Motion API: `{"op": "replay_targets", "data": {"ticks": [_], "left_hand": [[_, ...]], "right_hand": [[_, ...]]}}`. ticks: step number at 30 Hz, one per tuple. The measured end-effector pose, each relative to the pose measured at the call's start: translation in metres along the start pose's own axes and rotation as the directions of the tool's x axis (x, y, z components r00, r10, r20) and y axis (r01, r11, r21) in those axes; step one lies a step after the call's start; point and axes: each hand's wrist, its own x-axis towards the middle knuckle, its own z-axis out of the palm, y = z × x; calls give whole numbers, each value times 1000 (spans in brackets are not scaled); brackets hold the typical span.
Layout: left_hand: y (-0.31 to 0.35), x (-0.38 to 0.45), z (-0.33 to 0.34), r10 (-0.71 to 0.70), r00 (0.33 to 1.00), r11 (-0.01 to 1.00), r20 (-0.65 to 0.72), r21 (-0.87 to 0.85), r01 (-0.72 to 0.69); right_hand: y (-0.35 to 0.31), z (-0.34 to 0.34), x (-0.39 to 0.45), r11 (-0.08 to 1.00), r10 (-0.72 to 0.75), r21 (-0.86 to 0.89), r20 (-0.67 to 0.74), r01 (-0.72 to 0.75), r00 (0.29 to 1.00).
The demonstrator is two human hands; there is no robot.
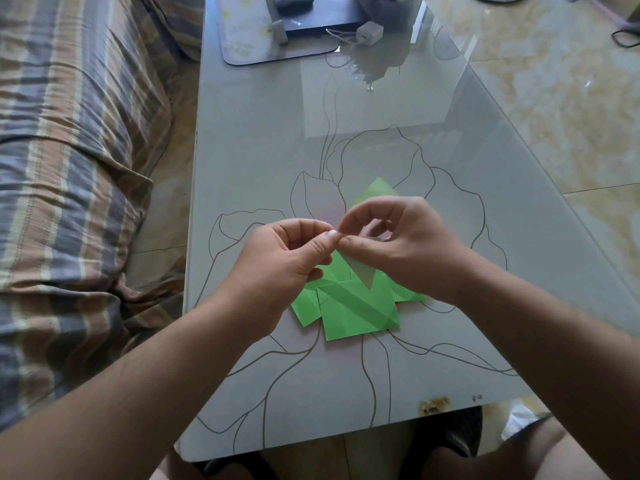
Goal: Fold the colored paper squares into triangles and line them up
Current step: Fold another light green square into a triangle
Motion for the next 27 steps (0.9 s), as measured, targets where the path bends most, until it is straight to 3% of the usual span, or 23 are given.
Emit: {"op": "replay_targets", "data": {"ticks": [4, 12, 19, 27], "left_hand": [[0, 0, -1, -19, 1000, 999, 23, 28, 19], [3, 1, 0, -30, 997, 1000, 70, -4, 30], [0, -2, 0, 167, 985, 974, 46, 147, -172], [-3, 0, -1, 210, 975, 963, 76, 154, -220]], "right_hand": [[2, 0, 1, 998, -6, -57, 10, 6, 1000], [5, 0, 2, 998, 30, 56, 1, -30, 1000], [7, 6, 2, 988, 58, 143, -1, -57, 998], [9, 3, 3, 983, 47, 174, 58, -56, 997]]}}
